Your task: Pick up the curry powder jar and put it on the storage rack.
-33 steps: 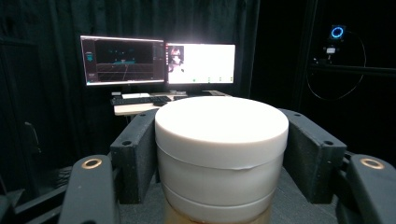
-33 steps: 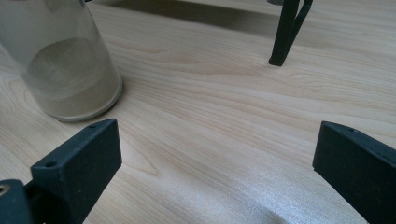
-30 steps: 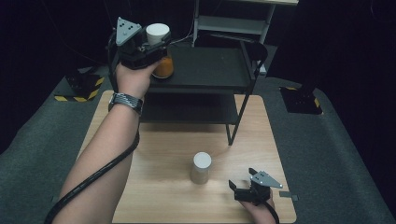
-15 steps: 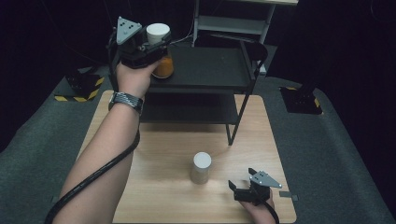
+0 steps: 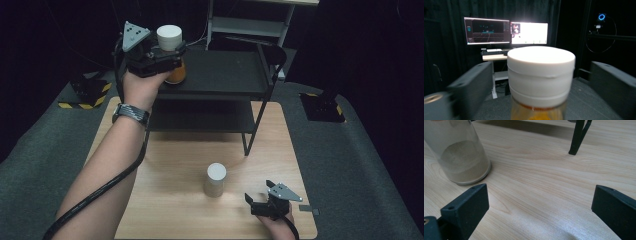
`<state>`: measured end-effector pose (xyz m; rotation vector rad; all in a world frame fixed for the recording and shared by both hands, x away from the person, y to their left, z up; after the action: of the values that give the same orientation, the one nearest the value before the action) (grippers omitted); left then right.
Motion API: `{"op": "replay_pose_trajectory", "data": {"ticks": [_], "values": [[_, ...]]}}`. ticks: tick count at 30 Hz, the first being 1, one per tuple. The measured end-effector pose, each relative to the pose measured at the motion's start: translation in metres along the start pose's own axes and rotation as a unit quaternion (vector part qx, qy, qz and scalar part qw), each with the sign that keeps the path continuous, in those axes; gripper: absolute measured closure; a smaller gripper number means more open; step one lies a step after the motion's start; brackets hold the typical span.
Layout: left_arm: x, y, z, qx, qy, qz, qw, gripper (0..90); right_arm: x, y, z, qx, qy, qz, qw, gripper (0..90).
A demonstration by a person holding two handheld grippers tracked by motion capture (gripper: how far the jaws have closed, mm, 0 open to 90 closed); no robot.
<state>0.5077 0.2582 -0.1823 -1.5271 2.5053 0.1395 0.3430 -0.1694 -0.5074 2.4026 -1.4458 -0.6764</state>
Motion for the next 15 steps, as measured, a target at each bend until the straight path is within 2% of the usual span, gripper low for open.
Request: {"op": "replay_pose_trajectory", "data": {"ticks": [2, 4, 6, 9, 13, 15], "values": [[0.001, 0.009, 0.002, 0.008, -0.006, -0.005, 0.9999, 0.4, 0.000, 0.000, 0.000, -0.001, 0.002, 0.000, 1.0000, 0.7], [0.002, 0.017, 0.004, 0.003, -0.011, -0.009, 0.9999, 0.4, 0.000, 0.000, 0.000, -0.001, -0.001, 0.000, 1.0000, 0.7], [0.002, 0.020, 0.006, 0.002, -0.009, -0.007, 0.9999, 0.4, 0.000, 0.000, 0.000, 0.001, -0.001, 0.000, 1.0000, 0.7], [0.003, 0.033, 0.010, 0.003, -0.014, -0.003, 0.9999, 0.4, -0.001, 0.000, 0.000, -0.001, 0.003, 0.002, 1.0000, 0.7], [0.008, 0.047, 0.016, 0.003, -0.017, 0.014, 0.9998, 0.4, -0.001, 0.000, 0.000, -0.002, 0.003, 0.002, 1.0000, 0.7], [0.010, 0.052, 0.019, 0.007, -0.015, 0.017, 0.9997, 0.4, -0.001, 0.000, 0.000, -0.002, 0.003, 0.002, 1.0000, 0.7]]}}
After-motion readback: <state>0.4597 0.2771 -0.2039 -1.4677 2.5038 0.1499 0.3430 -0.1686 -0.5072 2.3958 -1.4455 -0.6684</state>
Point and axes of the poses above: each handheld gripper's, and its own axes: y roughly backward along the jaws, z roughly out of its underside, x roughly to its right, the point moved 10 cm from there along -y, roughly forward along the jaws, and after that the axes turned 14 degrees about -y, right-handed, at the moved point
